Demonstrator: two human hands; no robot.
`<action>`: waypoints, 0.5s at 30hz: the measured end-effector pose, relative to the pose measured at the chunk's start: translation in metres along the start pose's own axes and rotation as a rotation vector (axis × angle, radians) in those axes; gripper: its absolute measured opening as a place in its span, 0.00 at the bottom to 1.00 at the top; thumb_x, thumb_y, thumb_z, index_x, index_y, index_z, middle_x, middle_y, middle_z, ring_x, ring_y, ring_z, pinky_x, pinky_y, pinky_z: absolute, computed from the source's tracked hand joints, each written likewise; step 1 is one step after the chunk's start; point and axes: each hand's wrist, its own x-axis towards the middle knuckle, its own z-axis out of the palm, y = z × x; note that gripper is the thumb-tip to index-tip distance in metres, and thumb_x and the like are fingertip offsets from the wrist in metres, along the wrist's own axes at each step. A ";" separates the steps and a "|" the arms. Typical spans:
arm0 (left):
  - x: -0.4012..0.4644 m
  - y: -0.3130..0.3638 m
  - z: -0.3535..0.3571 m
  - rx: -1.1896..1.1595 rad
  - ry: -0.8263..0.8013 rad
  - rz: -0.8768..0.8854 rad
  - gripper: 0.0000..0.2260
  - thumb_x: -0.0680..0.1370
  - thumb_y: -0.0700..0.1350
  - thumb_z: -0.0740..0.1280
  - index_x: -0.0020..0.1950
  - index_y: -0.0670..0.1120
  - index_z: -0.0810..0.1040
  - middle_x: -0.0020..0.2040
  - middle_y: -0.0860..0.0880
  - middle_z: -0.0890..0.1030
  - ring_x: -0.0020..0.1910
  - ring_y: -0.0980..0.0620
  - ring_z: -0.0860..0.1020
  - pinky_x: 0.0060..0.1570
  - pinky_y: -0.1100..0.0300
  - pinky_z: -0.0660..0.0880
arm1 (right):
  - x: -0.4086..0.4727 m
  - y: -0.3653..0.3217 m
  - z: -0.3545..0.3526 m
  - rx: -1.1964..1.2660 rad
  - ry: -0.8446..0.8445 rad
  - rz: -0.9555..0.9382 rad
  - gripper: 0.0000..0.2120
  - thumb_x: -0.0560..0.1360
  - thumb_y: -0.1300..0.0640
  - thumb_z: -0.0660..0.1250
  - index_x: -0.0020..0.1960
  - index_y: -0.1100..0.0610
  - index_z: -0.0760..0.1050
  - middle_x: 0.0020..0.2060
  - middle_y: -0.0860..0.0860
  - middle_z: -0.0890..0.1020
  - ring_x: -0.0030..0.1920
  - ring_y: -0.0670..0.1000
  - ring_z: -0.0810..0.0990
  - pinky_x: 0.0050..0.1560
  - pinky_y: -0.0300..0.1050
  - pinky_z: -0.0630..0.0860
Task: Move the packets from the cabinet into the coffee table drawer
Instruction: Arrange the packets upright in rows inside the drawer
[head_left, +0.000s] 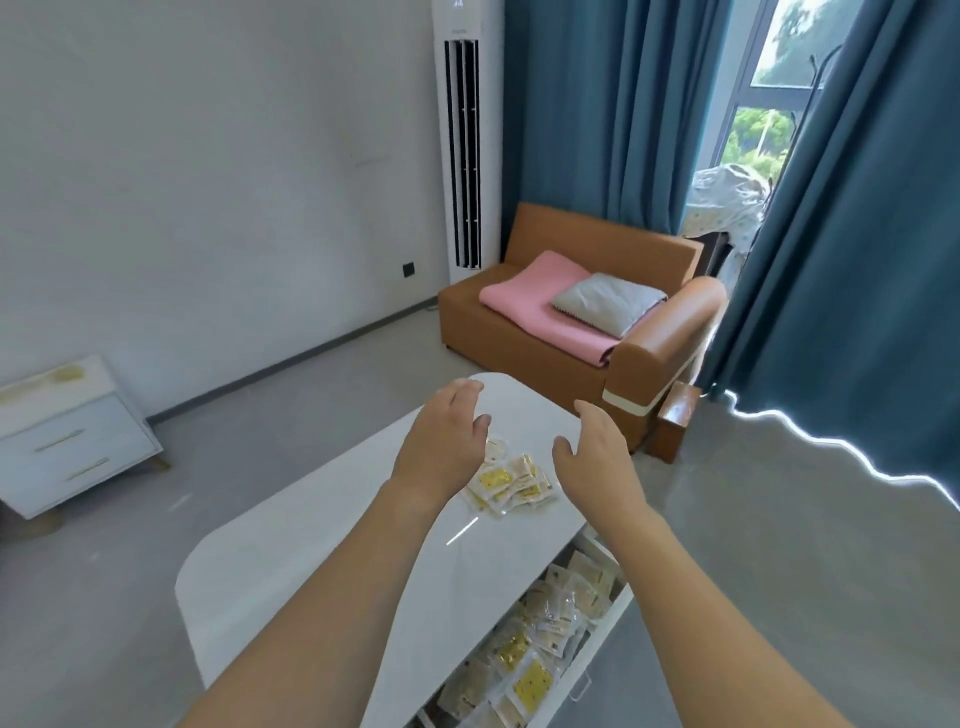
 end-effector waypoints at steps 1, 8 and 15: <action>-0.001 -0.007 -0.012 0.001 0.002 0.020 0.19 0.82 0.43 0.62 0.72 0.40 0.69 0.71 0.43 0.72 0.71 0.46 0.68 0.68 0.57 0.64 | -0.003 -0.014 0.004 -0.004 0.014 -0.025 0.26 0.79 0.59 0.60 0.76 0.60 0.59 0.73 0.54 0.66 0.73 0.52 0.62 0.71 0.41 0.57; -0.008 -0.088 -0.099 0.013 0.036 0.125 0.19 0.81 0.43 0.63 0.72 0.39 0.70 0.71 0.43 0.72 0.71 0.46 0.68 0.70 0.57 0.62 | -0.028 -0.114 0.060 -0.022 0.083 -0.059 0.26 0.79 0.58 0.61 0.75 0.58 0.61 0.73 0.52 0.66 0.73 0.51 0.62 0.70 0.41 0.58; -0.017 -0.169 -0.165 0.044 0.023 0.070 0.19 0.82 0.43 0.62 0.72 0.40 0.69 0.72 0.43 0.71 0.71 0.46 0.67 0.69 0.56 0.63 | -0.036 -0.192 0.108 -0.030 0.041 -0.086 0.26 0.79 0.57 0.60 0.76 0.58 0.60 0.74 0.52 0.65 0.73 0.51 0.61 0.72 0.44 0.58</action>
